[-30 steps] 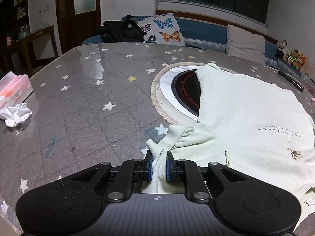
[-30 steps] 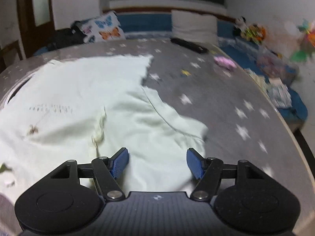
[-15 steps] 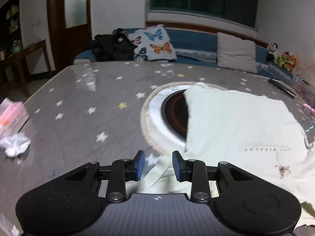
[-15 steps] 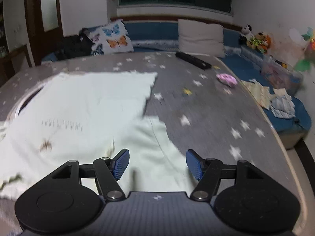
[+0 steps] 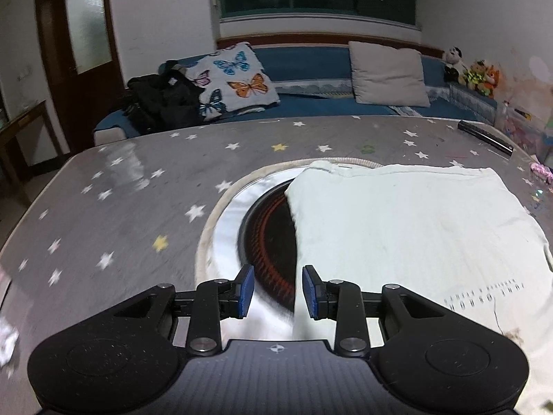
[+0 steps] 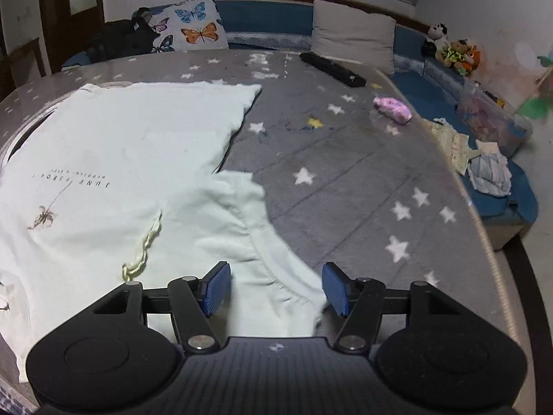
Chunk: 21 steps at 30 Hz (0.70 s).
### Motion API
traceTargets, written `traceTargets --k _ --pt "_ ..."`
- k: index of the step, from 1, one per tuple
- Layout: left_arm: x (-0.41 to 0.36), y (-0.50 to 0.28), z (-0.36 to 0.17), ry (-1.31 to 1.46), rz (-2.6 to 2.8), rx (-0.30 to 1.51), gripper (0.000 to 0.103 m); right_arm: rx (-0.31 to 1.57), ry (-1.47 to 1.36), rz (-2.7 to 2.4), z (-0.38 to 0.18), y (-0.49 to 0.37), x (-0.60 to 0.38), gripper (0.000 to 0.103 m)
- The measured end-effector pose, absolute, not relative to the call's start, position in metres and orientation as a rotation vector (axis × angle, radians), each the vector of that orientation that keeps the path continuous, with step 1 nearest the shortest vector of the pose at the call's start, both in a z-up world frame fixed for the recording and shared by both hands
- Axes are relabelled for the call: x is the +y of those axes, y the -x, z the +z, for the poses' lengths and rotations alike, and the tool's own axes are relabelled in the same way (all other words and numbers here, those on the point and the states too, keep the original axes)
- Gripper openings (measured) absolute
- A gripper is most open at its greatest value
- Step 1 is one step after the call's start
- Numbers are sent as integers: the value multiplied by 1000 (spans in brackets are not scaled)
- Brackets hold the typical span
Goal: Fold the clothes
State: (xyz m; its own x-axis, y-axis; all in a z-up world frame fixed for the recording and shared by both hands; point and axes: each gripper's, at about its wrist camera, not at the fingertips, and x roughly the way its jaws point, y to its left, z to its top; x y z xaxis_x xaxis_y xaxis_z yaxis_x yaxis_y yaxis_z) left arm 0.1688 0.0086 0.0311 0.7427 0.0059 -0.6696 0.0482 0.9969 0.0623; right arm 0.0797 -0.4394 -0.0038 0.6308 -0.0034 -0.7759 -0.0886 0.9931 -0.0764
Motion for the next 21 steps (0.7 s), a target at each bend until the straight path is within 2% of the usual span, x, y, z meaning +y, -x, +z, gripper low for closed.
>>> traceTargets --k 6,18,21 --pt "0 -224 19 -74 -33 747 33 835 51 114 14 -117 -439 59" --pt "-10 -306 -5 -62 -84 774 33 846 -47 210 -1 -245 -414 48" --pt "-13 -312 -11 -63 -112 783 21 852 -58 200 -5 -270 -412 44"
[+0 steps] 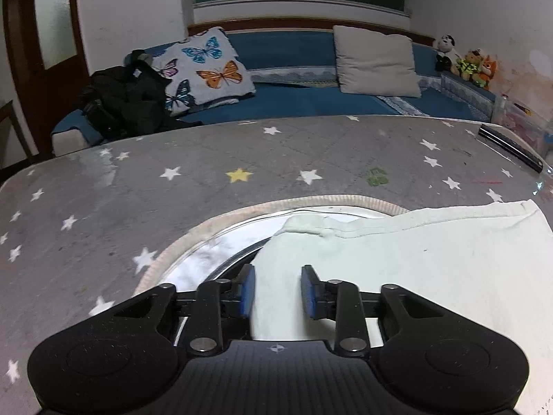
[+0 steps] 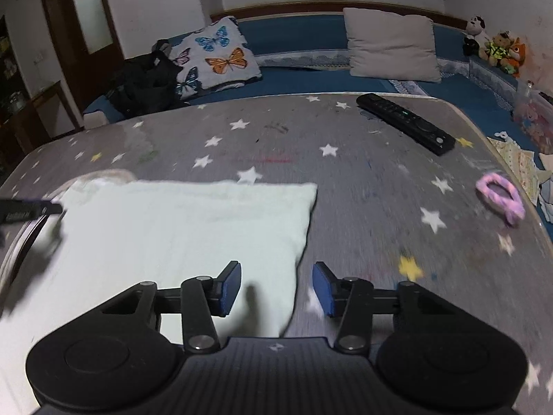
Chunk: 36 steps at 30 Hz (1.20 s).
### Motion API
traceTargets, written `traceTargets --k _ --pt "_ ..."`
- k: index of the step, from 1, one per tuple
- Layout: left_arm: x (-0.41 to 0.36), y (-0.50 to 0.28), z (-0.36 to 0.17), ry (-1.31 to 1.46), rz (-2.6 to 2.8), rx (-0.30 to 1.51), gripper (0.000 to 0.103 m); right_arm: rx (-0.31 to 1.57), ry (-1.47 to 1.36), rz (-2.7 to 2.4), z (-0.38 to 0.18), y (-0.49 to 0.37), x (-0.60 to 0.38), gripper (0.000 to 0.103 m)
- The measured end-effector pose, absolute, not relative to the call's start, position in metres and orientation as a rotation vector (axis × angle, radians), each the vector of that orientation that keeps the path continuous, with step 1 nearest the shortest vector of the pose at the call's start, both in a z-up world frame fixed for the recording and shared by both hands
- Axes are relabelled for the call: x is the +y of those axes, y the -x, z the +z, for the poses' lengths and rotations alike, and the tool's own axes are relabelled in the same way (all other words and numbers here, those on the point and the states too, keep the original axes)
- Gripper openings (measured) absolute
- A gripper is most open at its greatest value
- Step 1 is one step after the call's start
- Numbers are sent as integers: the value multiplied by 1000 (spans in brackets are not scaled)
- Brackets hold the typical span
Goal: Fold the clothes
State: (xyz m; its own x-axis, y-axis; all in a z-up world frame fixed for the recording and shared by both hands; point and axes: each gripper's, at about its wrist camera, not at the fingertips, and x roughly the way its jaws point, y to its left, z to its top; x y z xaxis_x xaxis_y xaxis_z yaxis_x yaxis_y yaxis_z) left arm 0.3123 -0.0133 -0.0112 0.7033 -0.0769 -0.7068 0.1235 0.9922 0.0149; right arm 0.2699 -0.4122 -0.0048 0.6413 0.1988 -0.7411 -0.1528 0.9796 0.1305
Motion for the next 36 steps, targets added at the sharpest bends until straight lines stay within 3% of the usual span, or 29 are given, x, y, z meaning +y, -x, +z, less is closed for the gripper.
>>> traceTargets --k 2,5,12,17,30,32,34,36 --pt "-13 -314 -15 -58 -122 790 10 853 -65 195 -8 -285 -411 40" --pt "-10 -314 -17 -59 -133 777 3 867 -61 191 -14 -306 -406 37" --pt "4 -312 -7 -50 -115 733 2 892 -35 186 -22 -329 -399 35" --pt "16 -311 7 -54 -92 695 2 907 -17 219 -21 -340 -388 9" --pt "59 -320 3 -41 52 753 6 885 17 306 -4 -317 -364 13" --pt "56 -310 7 -45 43 742 6 883 39 328 1 -299 -364 18" --pt "52 -297 12 -56 22 727 8 875 60 342 7 -280 -367 39" --pt "45 -282 16 -65 -13 718 11 859 85 339 12 -263 -371 41"
